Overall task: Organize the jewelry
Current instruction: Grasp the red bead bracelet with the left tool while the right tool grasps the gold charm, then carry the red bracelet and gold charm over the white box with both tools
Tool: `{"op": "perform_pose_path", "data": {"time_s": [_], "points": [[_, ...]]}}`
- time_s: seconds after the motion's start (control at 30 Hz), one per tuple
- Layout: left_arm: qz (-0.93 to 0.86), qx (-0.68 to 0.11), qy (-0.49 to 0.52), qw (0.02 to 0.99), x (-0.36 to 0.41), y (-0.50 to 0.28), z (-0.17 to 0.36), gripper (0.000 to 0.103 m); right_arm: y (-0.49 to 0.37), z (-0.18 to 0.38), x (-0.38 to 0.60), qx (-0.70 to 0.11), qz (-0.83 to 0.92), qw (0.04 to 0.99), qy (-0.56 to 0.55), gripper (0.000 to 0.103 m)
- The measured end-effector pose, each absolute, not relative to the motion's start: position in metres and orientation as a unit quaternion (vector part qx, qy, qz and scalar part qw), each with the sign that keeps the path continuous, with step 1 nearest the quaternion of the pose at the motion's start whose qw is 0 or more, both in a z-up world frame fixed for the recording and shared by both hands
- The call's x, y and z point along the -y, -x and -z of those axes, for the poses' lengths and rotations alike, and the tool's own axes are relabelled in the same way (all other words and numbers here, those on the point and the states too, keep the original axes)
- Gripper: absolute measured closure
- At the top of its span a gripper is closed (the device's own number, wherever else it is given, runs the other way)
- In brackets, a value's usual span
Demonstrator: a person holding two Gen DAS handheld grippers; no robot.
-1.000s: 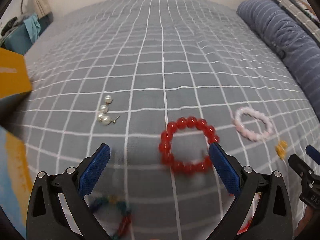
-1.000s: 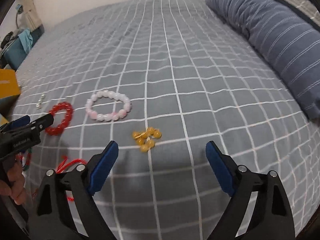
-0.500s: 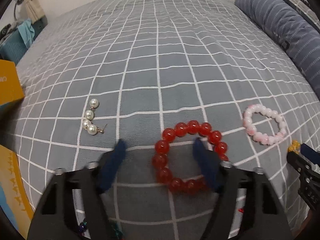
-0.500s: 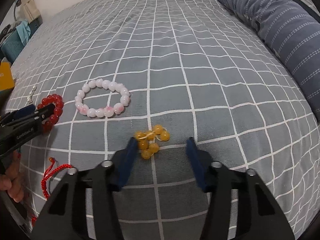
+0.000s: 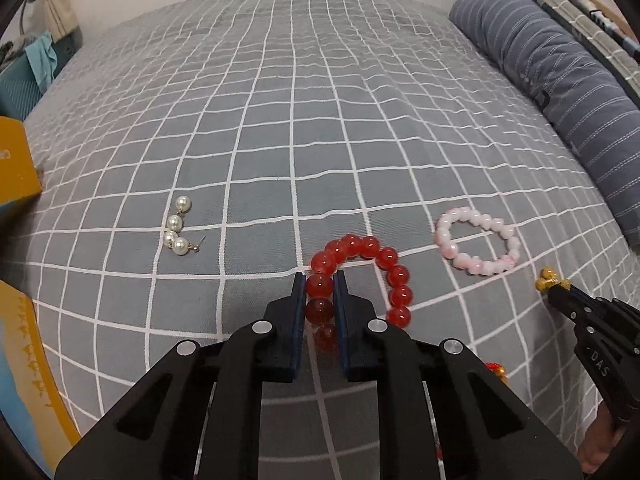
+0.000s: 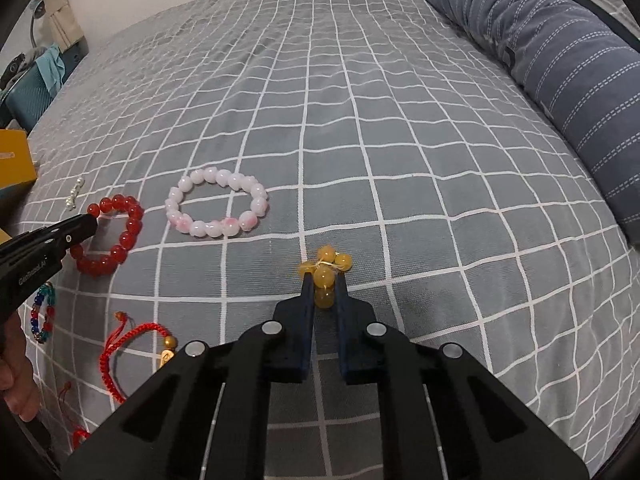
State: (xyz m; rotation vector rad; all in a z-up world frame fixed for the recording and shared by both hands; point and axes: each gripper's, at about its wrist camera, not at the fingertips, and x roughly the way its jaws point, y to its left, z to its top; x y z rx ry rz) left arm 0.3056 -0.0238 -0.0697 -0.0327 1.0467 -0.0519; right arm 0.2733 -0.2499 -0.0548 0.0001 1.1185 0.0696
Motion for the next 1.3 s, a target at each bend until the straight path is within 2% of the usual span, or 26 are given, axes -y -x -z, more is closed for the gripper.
{"op": "perform_pose_path", "data": {"time_s": [0.77, 1.3], "points": [[0.065, -0.453, 0.026, 0.889, 0.032, -0.232, -0.006, 0.090, -0.231, 0.001, 0.245, -0.484, -0.041, 0.874, -0.004, 0.094], [0.040, -0.432, 0.019, 0.901, 0.023, -0.183, -0.031, 0.090, -0.191, -0.034, 0.235, -0.457, -0.055, 0.888, -0.004, 0.094]]}}
